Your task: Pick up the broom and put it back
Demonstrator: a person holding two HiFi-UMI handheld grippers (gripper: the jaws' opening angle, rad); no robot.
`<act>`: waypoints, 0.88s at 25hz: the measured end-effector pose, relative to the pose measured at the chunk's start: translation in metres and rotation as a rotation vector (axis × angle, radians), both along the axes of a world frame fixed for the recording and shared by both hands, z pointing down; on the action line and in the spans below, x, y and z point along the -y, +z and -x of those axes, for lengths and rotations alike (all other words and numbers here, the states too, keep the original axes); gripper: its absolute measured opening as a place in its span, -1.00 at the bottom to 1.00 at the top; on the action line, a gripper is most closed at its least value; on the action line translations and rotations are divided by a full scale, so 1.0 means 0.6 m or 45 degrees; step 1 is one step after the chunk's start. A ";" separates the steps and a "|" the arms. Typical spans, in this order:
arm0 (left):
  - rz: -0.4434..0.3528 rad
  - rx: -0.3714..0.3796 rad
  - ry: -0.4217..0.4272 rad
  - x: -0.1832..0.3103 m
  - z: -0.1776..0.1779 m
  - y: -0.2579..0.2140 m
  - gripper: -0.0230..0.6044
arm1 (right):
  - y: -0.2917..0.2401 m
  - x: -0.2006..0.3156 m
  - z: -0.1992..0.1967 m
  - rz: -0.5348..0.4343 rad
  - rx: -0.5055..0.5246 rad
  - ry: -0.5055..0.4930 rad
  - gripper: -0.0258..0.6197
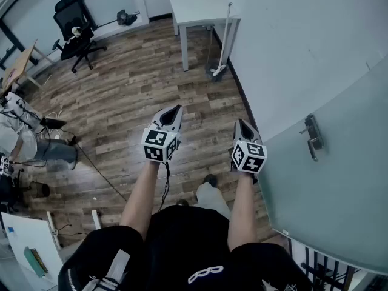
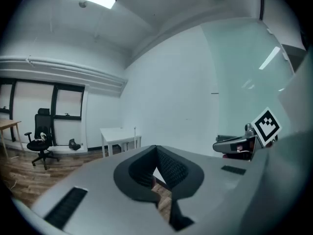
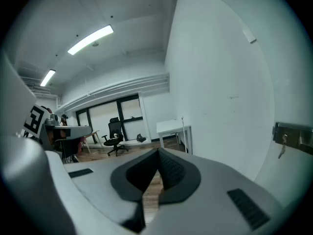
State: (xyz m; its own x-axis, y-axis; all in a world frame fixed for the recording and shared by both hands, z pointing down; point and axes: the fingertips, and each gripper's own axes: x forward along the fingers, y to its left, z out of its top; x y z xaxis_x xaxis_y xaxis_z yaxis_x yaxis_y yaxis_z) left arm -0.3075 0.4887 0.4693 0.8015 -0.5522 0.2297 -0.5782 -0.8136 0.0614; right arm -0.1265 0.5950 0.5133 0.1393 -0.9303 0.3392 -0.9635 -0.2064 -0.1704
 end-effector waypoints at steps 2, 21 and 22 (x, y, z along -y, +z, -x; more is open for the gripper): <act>-0.006 0.005 0.003 -0.021 0.034 0.002 -0.91 | -0.001 -0.020 0.036 -0.005 0.004 -0.001 -0.84; 0.021 0.011 0.025 -0.038 0.170 0.030 -0.90 | 0.020 -0.043 0.158 0.025 0.016 0.047 -0.84; 0.018 0.016 0.026 -0.024 0.167 0.032 -0.90 | 0.020 -0.029 0.155 0.021 0.018 0.048 -0.84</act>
State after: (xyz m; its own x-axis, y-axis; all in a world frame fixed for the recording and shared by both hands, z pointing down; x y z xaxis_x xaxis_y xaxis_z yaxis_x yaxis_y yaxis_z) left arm -0.4077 0.5031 0.4883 0.8094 -0.5326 0.2473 -0.5625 -0.8242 0.0659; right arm -0.2193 0.6121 0.5250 0.1694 -0.9188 0.3565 -0.9525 -0.2455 -0.1801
